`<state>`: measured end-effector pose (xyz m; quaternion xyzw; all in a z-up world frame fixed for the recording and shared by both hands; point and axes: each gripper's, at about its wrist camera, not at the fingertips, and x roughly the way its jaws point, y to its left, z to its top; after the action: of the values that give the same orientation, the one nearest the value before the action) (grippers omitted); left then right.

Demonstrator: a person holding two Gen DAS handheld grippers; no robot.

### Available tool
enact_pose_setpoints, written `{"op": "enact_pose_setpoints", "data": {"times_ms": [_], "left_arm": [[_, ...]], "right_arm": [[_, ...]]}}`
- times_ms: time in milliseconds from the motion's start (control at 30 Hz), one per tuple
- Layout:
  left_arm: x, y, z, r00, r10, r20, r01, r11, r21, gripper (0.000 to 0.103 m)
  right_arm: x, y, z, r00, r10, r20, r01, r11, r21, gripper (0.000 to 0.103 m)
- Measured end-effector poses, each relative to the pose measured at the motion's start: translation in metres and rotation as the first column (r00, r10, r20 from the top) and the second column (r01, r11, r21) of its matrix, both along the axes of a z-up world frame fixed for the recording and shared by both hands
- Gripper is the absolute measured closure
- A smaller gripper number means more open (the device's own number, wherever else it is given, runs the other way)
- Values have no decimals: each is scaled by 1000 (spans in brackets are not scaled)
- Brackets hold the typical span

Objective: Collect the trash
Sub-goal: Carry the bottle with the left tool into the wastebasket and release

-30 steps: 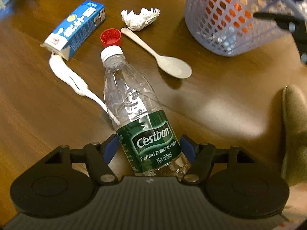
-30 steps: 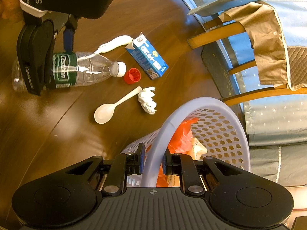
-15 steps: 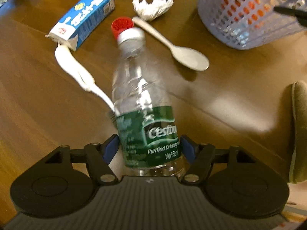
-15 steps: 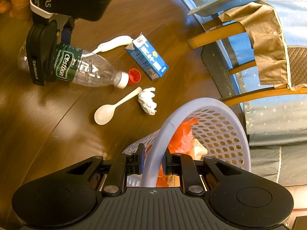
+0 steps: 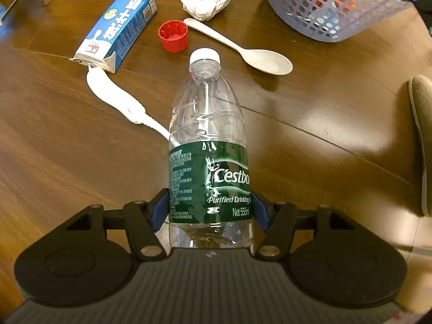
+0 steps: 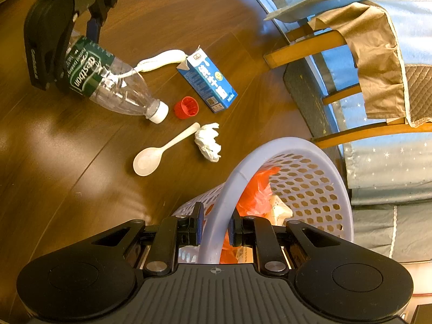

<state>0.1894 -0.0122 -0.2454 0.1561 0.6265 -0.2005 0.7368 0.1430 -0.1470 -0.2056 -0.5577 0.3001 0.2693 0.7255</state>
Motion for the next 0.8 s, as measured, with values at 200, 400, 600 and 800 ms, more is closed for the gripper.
{"op": "enact_pose_setpoints", "data": {"times_ms": [200,400,600,800], "left_arm": [[-5,12,16,1000,-15,0,15,1000,1,45],[-6,21,38,999,-36,27,35,999,23,45],[-5,25,74,994,-63,85,61,998,25,45],[3,18,118,978,-119,169,115,993,31,45]], "right_arm": [[0,1,-1,1000,3,-2,-3,1000,-3,90],[-1,2,-1,1000,11,-1,-11,1000,-9,90],[-2,2,-1,1000,18,-1,-18,1000,-11,90],[-5,1,-2,999,32,0,-32,999,-16,90]]}}
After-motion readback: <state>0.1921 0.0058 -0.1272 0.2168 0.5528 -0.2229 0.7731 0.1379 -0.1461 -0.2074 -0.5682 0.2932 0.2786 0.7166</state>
